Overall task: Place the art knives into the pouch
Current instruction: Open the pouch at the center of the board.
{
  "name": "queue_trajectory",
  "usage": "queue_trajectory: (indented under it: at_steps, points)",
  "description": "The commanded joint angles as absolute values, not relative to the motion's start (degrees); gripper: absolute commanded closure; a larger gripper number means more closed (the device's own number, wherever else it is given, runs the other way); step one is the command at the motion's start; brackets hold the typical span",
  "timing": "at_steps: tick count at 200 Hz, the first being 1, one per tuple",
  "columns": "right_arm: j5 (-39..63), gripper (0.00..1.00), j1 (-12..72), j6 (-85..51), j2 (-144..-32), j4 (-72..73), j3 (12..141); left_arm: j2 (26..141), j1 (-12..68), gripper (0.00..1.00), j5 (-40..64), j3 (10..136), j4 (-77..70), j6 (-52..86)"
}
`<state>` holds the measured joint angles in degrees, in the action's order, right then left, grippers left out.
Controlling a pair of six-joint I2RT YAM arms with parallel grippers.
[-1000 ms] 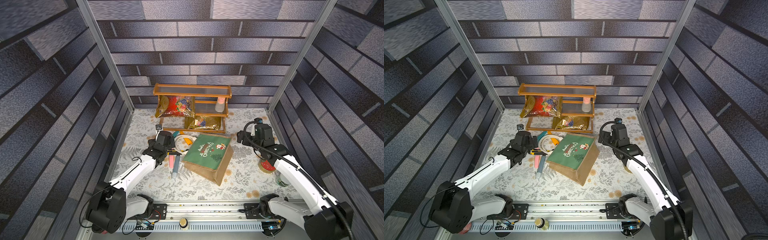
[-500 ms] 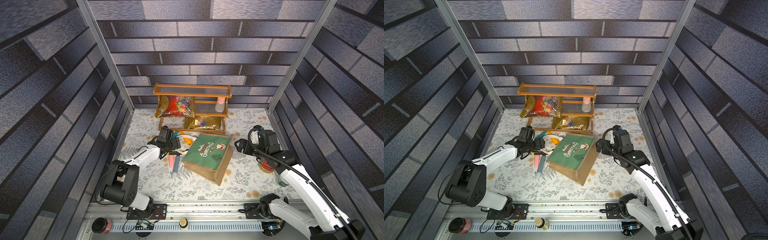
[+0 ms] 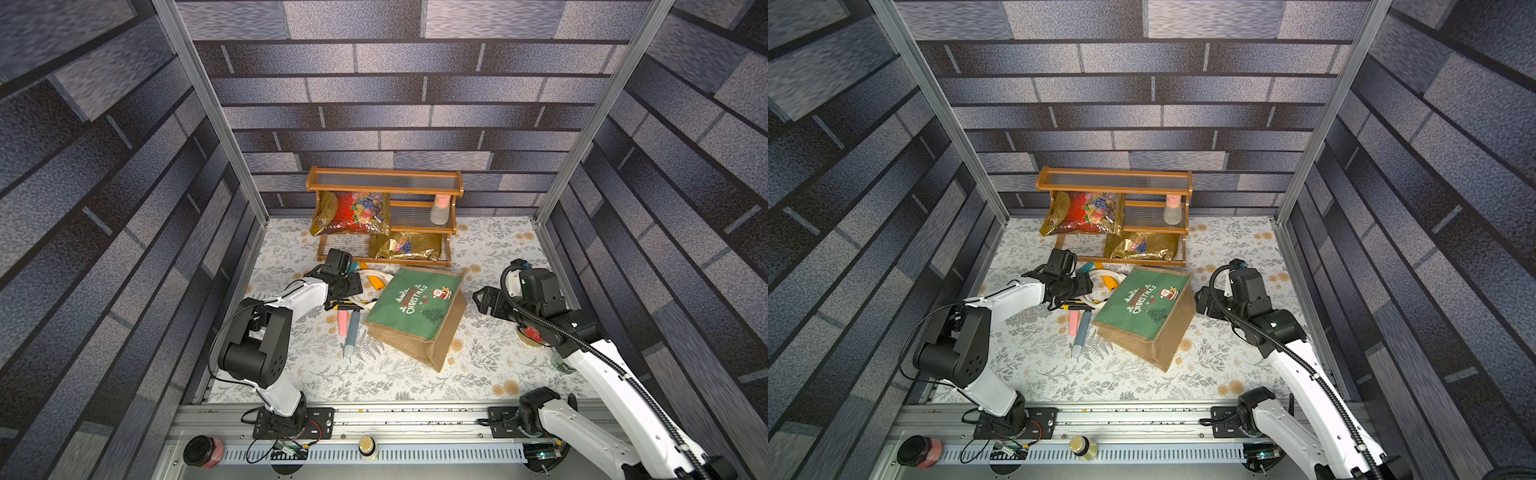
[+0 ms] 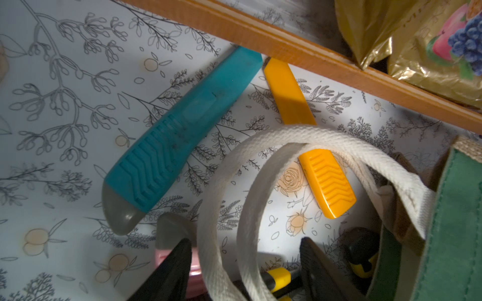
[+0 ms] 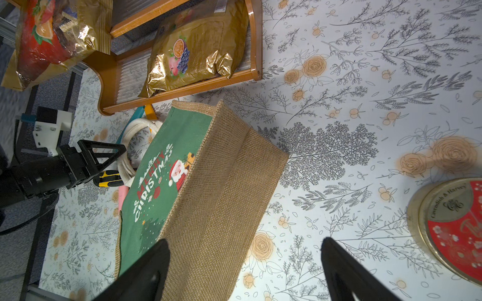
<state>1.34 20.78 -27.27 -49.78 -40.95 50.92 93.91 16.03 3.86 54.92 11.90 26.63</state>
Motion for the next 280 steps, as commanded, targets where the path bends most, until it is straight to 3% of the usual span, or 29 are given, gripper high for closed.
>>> queue_trajectory:
  at_steps: [1,47,77,237,280]
  points:
    - [0.0,0.08,21.2,-28.0,-49.8,-43.1,50.7,89.3,16.3,0.34,2.9,54.9,14.1,25.6]
    - [-0.2,0.09,21.2,-28.1,-50.4,-42.8,50.8,87.4,11.9,0.46,4.1,52.9,13.7,26.3]
    - [-1.3,0.08,21.2,-28.5,-50.2,-42.6,50.5,90.9,9.9,0.48,4.9,53.1,12.9,26.2]
    - [-4.7,0.07,21.2,-30.0,-48.3,-45.4,49.6,105.5,15.8,0.61,0.1,62.9,16.8,22.9]
    - [-3.0,0.07,21.2,-29.9,-48.6,-45.2,50.5,104.4,16.2,0.75,1.3,63.7,16.5,23.2]
